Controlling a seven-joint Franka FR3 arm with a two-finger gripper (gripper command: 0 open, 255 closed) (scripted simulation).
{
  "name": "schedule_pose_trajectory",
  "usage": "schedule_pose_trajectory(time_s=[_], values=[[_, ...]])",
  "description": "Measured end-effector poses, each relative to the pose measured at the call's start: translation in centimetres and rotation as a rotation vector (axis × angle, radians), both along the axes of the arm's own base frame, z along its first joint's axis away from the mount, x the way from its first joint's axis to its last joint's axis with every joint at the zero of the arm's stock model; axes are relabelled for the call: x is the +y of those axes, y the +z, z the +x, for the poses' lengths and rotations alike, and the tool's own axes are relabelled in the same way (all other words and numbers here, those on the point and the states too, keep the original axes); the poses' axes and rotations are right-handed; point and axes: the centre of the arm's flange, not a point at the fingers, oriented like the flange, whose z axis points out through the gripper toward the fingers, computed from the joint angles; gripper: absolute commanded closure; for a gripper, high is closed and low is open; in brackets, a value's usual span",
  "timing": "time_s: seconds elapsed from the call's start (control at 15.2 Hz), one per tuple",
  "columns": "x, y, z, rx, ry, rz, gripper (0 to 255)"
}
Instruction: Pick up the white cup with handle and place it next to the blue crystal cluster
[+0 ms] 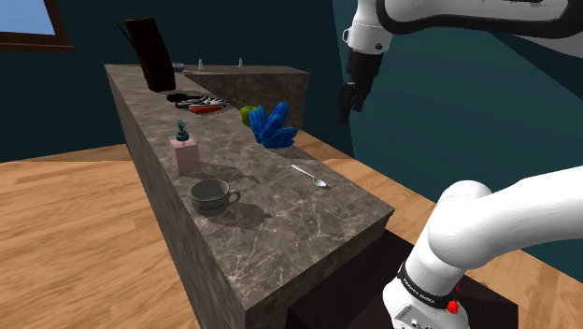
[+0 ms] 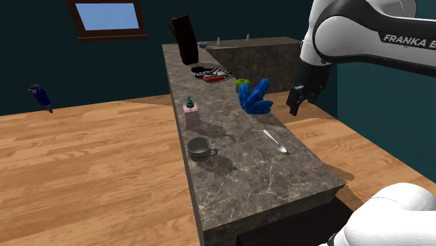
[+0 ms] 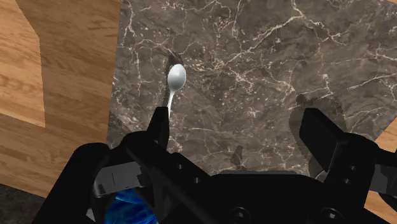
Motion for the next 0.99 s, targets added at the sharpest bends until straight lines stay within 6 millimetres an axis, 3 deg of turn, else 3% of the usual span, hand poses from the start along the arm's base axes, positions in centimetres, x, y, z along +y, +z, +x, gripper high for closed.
schedule_pose_trajectory(time_s=[0.2, 0.99], values=[[0.8, -0.9, 0.9, 0.001, -0.002, 0.007, 0], [8.1, -10.4, 10.5, 0.01, -0.027, 0.08, 0]])
